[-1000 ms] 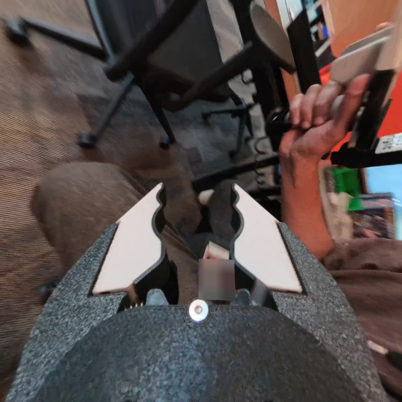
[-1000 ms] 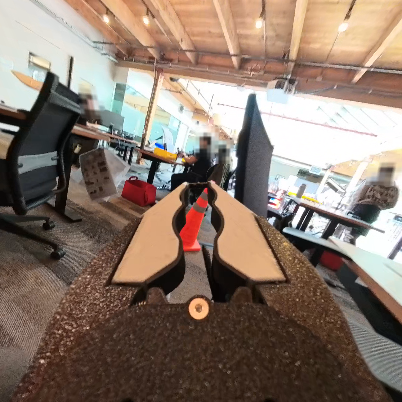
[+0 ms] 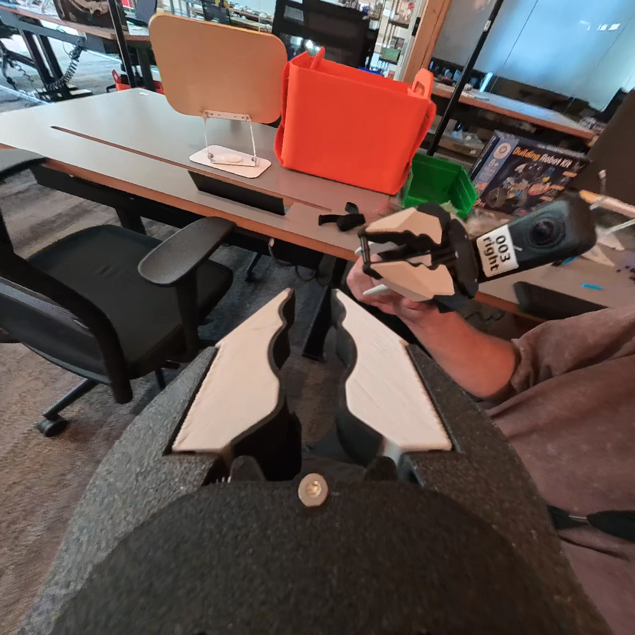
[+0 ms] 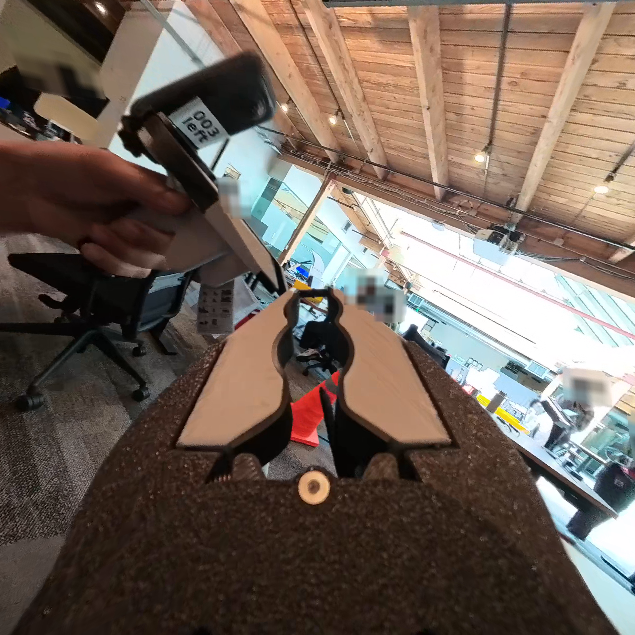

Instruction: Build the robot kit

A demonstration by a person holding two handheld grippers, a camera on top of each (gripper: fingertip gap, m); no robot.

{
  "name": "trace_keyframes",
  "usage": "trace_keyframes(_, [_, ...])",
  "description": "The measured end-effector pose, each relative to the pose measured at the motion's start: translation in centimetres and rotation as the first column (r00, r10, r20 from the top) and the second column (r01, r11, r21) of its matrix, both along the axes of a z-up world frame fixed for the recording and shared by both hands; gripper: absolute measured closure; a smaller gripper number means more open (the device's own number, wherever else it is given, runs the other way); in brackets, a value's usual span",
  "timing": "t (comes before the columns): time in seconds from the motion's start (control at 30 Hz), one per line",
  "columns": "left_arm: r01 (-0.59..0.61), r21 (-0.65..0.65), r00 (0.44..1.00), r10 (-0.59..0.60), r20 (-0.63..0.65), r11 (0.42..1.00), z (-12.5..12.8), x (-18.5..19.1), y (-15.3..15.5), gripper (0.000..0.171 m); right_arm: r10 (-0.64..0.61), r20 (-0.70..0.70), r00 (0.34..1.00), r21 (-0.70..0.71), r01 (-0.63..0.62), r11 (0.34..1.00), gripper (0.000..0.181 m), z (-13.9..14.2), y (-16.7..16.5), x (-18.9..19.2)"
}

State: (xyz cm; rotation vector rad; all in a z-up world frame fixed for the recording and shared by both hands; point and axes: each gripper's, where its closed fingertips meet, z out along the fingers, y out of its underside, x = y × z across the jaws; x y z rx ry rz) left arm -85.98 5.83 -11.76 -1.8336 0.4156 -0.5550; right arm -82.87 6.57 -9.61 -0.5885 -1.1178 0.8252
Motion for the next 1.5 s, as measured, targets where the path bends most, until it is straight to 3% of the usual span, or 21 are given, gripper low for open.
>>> trace_keyframes(0.13, [0.032, -0.033, 0.993, -0.028, 0.115, 0.999, 0.6, -0.7, -0.8, 0.151, 0.038, 0.002, 0.999, 0.016, -0.038, 0.999, 0.165, 0.6, -1.8, -0.9])
trace_keyframes(0.53, [0.185, -0.097, 0.949, -0.152, 0.277, 0.978, 0.5, 0.5, -2.3, 0.155, 0.093, -0.125, 0.988, -0.08, -0.104, 0.991, 0.165, 0.8, -4.5, -1.1])
trace_keyframes(0.77, [0.229, -0.099, 0.93, -0.188, 0.316, 0.968, 0.4, 1.3, -2.1, 0.157, -0.053, -0.184, 0.982, -0.041, 0.046, 0.998, 0.165, 1.1, -3.1, -0.6])
trace_keyframes(0.97, [0.305, -0.086, 0.893, -0.253, 0.373, 0.949, 0.7, 2.1, -2.5, 0.159, -0.005, -0.152, 0.988, -0.023, 0.002, 1.0, 0.165, 0.6, -3.7, -1.0])
trace_keyframes(1.3, [0.29, -0.046, 0.879, -0.247, 0.407, 0.956, 1.8, 0.3, -2.9, 0.159, 0.015, -0.115, 0.993, -0.019, -0.017, 1.0, 0.166, 0.1, -3.6, -1.8])
trace_keyframes(1.5, [0.317, -0.06, 0.887, -0.274, 0.372, 0.947, 1.4, 1.1, -3.6, 0.158, 0.021, -0.095, 0.995, -0.011, -0.023, 1.0, 0.165, -0.4, -4.0, -2.3])
